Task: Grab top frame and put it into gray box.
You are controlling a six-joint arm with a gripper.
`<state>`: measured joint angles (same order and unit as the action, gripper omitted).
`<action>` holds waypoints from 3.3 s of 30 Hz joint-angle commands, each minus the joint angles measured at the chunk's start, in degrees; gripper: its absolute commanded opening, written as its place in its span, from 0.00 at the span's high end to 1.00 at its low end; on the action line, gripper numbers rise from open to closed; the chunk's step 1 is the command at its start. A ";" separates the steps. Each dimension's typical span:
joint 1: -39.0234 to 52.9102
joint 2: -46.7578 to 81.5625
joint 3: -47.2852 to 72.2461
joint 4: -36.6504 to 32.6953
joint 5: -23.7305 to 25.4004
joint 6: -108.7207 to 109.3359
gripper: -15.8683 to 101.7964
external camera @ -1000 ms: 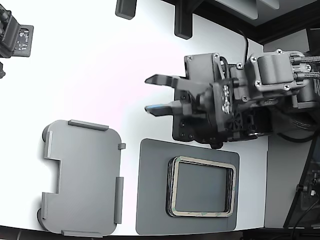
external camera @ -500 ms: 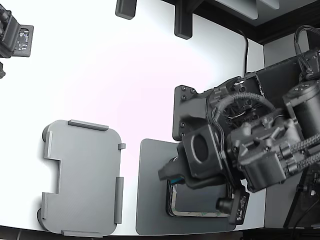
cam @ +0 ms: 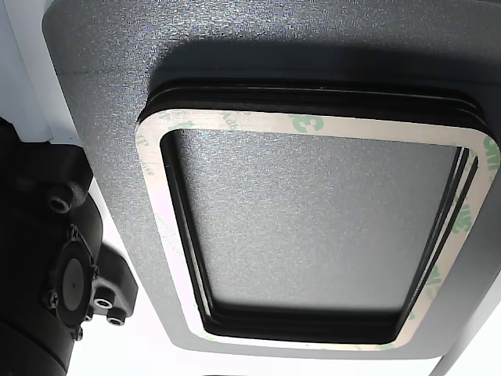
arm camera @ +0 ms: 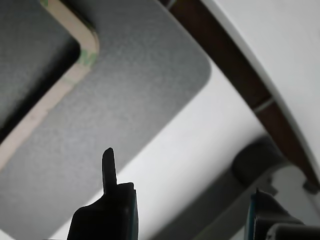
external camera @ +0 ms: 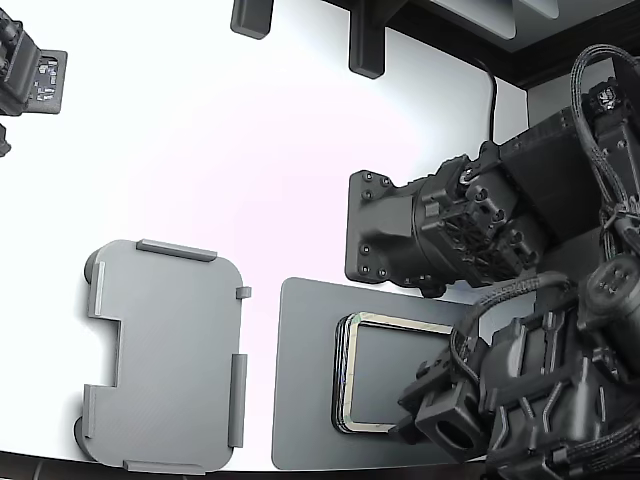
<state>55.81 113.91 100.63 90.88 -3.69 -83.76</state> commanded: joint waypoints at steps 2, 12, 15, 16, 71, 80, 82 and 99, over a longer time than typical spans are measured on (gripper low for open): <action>4.83 -0.88 -1.76 2.46 0.35 -1.23 0.05; 18.72 -6.15 -1.85 2.90 0.00 4.39 0.10; 21.97 -8.09 -2.02 1.32 0.88 5.98 0.12; 23.03 -8.96 -2.20 0.97 0.97 6.24 0.12; 39.38 -21.97 -0.88 -6.68 4.57 7.47 0.40; 39.11 -21.01 1.49 -8.17 4.31 6.50 0.37; 38.94 -20.92 1.49 -7.82 4.39 6.06 0.37; 38.32 -19.60 2.81 -8.26 4.48 3.96 0.35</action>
<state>95.62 92.72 104.41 82.88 0.88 -79.54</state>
